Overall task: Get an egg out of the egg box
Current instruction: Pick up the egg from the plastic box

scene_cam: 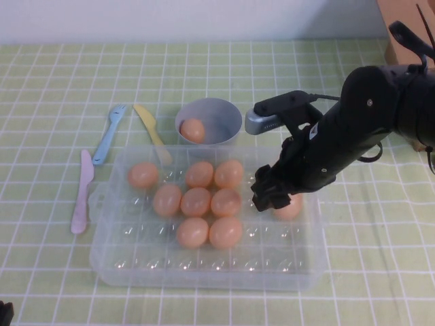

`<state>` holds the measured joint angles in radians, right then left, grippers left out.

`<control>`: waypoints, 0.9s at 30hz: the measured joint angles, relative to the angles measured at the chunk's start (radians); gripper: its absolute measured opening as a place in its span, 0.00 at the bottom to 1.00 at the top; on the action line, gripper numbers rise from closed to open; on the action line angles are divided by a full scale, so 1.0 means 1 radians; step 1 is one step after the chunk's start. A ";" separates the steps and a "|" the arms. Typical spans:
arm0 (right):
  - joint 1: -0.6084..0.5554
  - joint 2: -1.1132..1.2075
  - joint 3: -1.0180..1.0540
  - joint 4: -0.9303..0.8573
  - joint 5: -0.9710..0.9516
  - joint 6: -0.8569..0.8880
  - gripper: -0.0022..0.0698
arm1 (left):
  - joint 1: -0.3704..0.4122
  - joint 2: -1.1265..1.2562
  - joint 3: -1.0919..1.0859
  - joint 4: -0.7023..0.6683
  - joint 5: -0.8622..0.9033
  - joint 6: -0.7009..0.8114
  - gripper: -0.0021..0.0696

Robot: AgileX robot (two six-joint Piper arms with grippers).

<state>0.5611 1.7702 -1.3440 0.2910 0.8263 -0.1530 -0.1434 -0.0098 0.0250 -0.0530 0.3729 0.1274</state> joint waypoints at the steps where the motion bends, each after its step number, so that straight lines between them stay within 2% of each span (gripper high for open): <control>1: 0.000 0.005 -0.007 -0.015 0.012 -0.015 0.71 | 0.000 0.000 0.000 0.000 0.000 0.000 0.03; 10: 0.000 0.012 -0.025 -0.059 0.067 -0.419 0.72 | 0.000 0.000 0.000 0.000 0.000 0.000 0.03; 24: 0.000 0.090 -0.025 -0.103 0.008 -0.461 0.72 | 0.000 0.000 0.000 0.000 0.000 0.000 0.03; 27: 0.000 0.090 -0.025 -0.106 -0.006 -0.418 0.72 | 0.000 0.000 0.000 0.000 0.000 0.000 0.03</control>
<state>0.5611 1.8605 -1.3690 0.1849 0.8202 -0.5706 -0.1434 -0.0098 0.0250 -0.0530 0.3729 0.1274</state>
